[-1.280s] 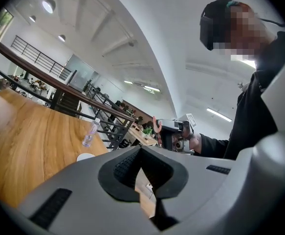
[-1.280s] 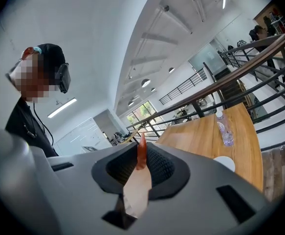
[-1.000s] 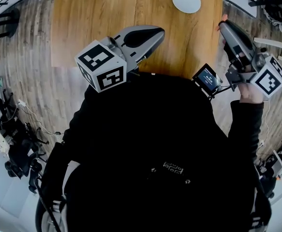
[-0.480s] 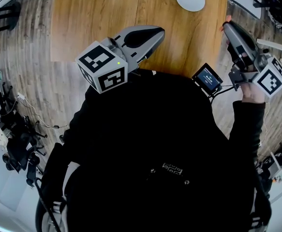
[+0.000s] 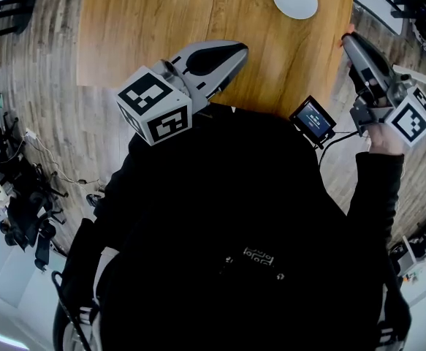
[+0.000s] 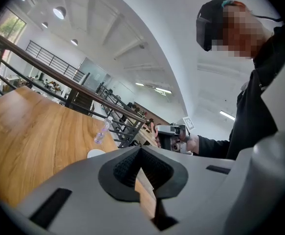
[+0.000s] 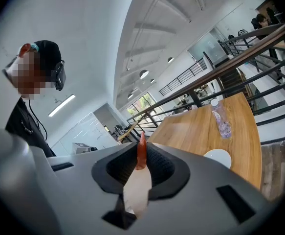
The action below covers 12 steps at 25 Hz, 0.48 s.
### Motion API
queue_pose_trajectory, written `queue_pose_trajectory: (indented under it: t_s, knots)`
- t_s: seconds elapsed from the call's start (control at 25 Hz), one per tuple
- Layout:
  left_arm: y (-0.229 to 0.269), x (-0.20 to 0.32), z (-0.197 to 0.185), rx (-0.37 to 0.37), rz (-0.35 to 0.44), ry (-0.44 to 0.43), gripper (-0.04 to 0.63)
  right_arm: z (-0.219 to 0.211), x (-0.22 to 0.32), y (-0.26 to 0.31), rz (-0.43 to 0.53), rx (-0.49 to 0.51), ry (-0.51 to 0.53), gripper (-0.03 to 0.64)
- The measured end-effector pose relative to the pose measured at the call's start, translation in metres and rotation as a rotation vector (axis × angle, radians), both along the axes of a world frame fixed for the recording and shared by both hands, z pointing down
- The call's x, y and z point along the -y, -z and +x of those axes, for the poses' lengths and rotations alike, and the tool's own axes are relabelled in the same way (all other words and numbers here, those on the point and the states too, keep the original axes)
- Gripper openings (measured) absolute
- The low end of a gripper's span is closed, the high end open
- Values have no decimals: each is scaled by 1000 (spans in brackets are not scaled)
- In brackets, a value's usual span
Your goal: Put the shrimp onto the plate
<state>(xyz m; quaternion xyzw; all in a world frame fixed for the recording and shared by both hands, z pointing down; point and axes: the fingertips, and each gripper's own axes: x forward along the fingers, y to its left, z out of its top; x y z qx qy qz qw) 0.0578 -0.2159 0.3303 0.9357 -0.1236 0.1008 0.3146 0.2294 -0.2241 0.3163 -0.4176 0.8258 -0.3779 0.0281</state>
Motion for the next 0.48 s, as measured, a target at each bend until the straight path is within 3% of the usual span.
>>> queue_pose_trajectory:
  t_s: [0.48]
  knots:
    - [-9,4,-8,33,-23,50,3,7,17,-23,-34,-11,38,67]
